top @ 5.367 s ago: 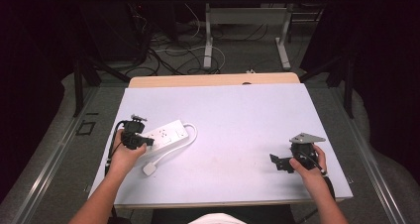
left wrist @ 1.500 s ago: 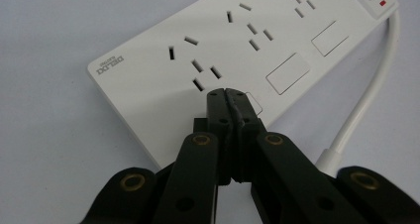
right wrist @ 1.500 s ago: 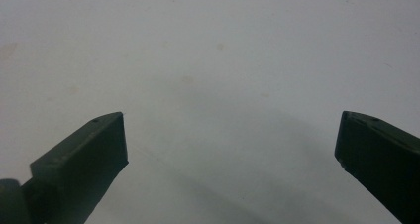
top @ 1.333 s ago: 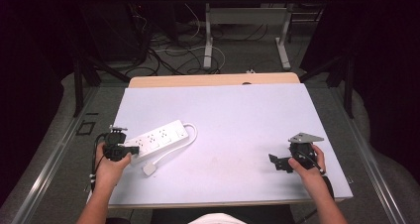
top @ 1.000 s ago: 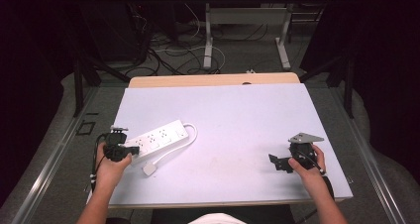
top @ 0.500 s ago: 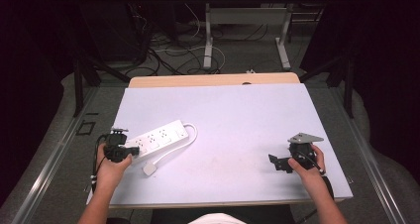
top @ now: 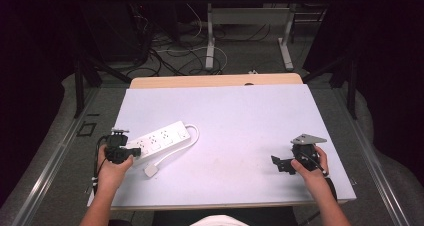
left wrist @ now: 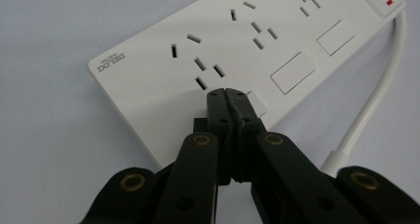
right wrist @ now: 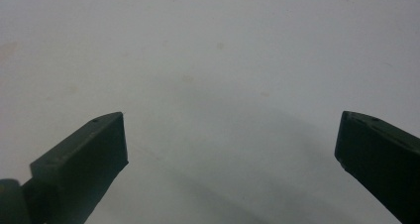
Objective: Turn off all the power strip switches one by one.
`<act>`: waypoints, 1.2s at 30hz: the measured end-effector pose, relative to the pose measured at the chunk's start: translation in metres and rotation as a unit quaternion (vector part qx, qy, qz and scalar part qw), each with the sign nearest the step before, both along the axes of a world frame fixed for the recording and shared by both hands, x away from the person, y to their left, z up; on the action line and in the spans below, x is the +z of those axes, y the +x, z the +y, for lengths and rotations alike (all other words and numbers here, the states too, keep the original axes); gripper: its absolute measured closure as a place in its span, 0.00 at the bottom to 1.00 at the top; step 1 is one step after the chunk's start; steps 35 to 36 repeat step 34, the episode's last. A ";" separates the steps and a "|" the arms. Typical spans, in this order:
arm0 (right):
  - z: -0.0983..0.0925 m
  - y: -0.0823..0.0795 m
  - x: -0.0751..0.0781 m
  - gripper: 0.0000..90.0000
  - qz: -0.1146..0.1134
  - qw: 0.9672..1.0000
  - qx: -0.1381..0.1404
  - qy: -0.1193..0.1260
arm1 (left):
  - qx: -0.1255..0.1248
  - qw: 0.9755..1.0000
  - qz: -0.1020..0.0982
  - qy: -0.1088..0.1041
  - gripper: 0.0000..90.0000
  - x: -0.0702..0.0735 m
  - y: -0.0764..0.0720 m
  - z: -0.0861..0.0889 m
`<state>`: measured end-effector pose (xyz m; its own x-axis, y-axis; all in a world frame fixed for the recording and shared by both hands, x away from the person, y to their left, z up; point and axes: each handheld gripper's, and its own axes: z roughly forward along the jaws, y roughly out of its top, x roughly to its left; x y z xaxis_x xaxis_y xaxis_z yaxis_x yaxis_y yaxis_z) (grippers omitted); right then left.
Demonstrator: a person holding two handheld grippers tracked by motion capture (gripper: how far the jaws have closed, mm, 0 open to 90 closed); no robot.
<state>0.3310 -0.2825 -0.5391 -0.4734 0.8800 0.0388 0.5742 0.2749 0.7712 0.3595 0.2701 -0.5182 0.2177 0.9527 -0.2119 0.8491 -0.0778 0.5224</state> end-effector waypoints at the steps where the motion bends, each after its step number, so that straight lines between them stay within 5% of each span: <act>1: 0.000 0.000 0.000 0.00 -0.001 1.000 0.000 0.000 | 0.000 1.000 -0.003 -0.001 1.00 0.000 0.000 0.000; 3: 0.000 0.000 0.000 0.00 -0.001 1.000 0.001 0.001 | -0.007 1.000 0.002 -0.002 1.00 0.003 -0.001 0.000; 16: -0.001 0.000 0.001 0.00 -0.003 1.000 -0.001 0.001 | -0.048 0.997 -0.050 -0.018 0.88 0.012 -0.015 -0.015; 21: -0.001 0.000 0.001 0.00 -0.002 1.000 0.000 0.003 | -0.072 0.993 -0.088 -0.022 0.78 0.015 -0.020 -0.027; 29: -0.001 -0.001 0.001 0.00 -0.004 1.000 0.001 -0.001 | -0.105 0.988 -0.108 -0.026 0.59 0.014 -0.027 -0.045; 34: -0.001 -0.001 0.001 0.00 -0.001 1.000 -0.002 0.000 | -0.126 0.982 -0.139 -0.016 0.45 0.009 -0.031 -0.058; 36: -0.001 -0.001 0.001 0.00 -0.001 1.000 -0.002 0.000 | -0.126 0.982 -0.139 -0.016 0.45 0.009 -0.031 -0.058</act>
